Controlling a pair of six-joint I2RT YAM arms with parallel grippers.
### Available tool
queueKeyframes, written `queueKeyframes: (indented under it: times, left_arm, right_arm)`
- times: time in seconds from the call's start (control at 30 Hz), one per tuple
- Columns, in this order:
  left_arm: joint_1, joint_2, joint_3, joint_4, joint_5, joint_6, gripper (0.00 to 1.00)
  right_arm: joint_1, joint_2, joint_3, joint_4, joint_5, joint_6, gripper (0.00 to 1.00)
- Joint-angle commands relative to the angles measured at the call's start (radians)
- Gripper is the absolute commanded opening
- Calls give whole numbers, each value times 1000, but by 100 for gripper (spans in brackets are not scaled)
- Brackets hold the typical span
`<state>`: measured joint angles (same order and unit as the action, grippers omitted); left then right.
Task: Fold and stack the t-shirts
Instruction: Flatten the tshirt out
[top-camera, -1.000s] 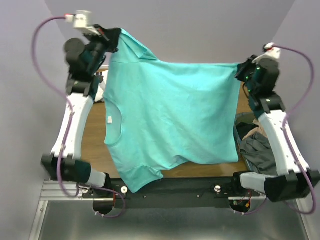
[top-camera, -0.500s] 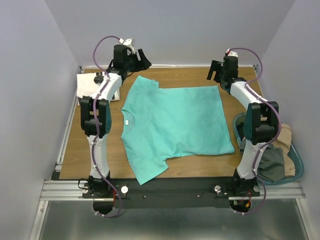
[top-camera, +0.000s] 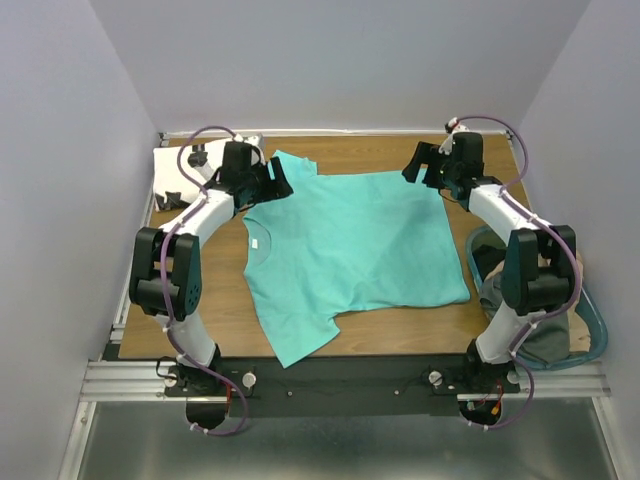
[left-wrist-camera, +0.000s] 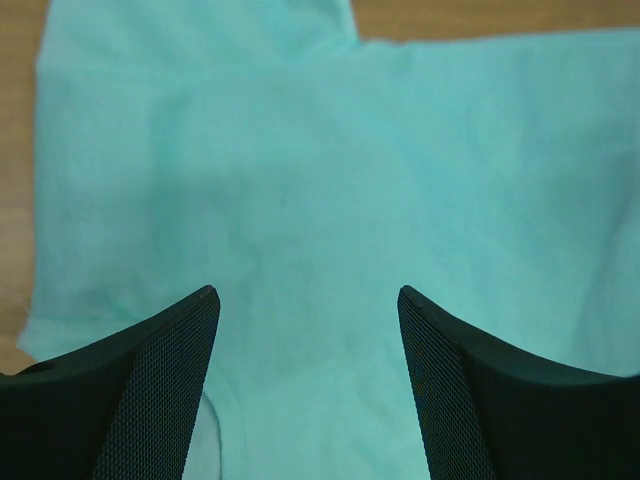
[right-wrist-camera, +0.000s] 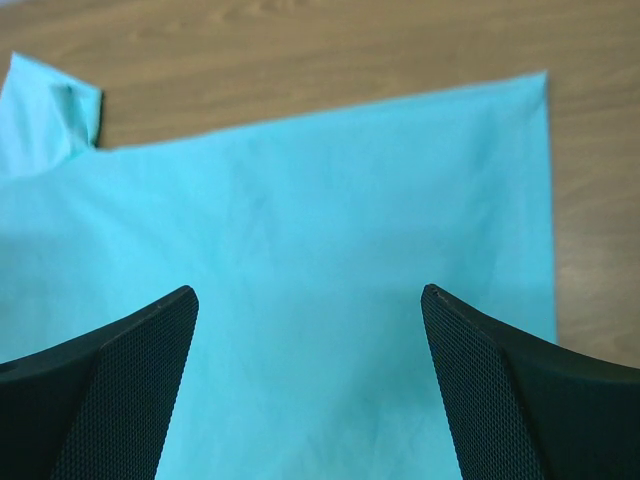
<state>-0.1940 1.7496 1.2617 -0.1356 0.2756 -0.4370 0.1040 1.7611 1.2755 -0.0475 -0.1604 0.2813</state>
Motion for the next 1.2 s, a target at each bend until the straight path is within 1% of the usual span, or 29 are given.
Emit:
queueKeyframes:
  times: [0.0,0.1,0.27,0.4,0.57,0.87,1.0,1.17]
  left_arm:
    - [-47,-2,-76,-65,-44,46,79]
    - [-71,4,-105,-87,-68,44,79]
    - [-79,21,-137,-105,-96,26,79]
    - [-79,60,-131,-127,-104,27,79]
    - [-79,126,-111,-139,-150,50,79]
    - [-78,249,-19,-154,-125,40,79]
    - [-74,294,45,-174,-125,34,79]
    - [-71,353,162,-219,-127,52,80]
  right_arm:
    - [6,-35,-91,-17,-119,25,98]
    - [11,-55,-146,-17,-122,29,98]
    - [10,-63,-215,-20,-149,30,98]
    - [11,-45,-249,-23,-162,35,97]
    - [10,-15,-268,-25,-160,36,97]
    - [11,34,-263,-43,-172,32,97]
    - [10,81,-243,-67,-174,36,97]
    - [10,139,-186,-117,-179,50,97]
